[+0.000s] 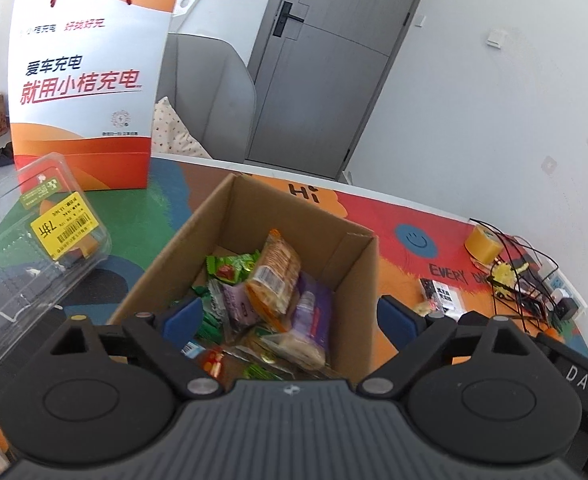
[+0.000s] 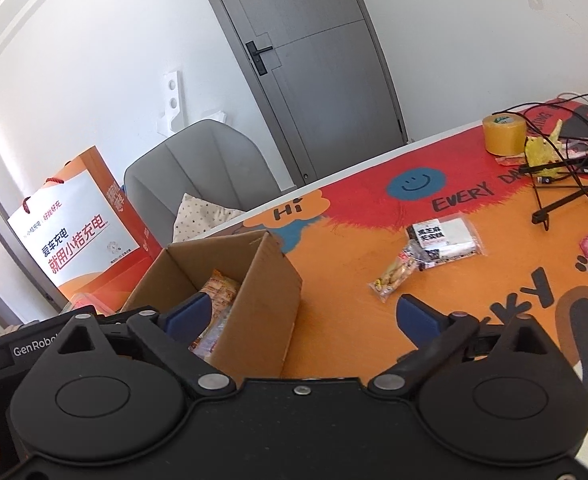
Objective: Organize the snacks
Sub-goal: 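Move both tools back toward the last snacks on the mat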
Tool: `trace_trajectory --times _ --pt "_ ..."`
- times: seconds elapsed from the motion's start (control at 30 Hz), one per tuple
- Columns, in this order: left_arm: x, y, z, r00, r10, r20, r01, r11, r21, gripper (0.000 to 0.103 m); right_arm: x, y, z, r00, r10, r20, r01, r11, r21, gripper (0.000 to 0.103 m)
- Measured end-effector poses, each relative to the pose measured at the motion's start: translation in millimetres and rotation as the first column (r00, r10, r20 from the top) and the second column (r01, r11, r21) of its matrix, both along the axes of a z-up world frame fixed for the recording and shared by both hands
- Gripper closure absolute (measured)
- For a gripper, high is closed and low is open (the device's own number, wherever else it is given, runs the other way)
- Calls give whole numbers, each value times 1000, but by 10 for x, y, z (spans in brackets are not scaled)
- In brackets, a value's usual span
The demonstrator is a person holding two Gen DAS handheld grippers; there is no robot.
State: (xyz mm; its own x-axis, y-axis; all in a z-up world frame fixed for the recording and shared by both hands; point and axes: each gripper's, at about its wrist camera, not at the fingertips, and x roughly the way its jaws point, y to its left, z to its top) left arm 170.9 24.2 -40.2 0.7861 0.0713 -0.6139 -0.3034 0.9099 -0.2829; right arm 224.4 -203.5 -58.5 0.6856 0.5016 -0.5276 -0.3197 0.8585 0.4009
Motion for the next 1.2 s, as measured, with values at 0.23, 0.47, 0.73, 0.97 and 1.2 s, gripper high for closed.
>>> trace_trajectory --times 0.23,0.47,0.73,0.97,1.2 --pt "45 -286 -29 998 -55 -41 55 998 6 10 -19 -341 -50 999 -32 -25 32 999 21 0" --pt "86 -590 3 994 -99 -48 101 994 40 10 -27 -693 -109 996 -75 -40 76 996 42 0" --pt "260 -954 38 985 -163 -53 167 983 83 10 33 -1055 -163 992 -119 -44 122 991 63 0" --pt "497 -1149 -8 981 -188 -57 192 978 83 10 196 -1255 -222 987 -152 -47 154 986 63 0" --pt "721 -1306 -30 975 -217 -45 221 970 101 10 427 -1327 -277 986 -157 -53 159 986 56 0"
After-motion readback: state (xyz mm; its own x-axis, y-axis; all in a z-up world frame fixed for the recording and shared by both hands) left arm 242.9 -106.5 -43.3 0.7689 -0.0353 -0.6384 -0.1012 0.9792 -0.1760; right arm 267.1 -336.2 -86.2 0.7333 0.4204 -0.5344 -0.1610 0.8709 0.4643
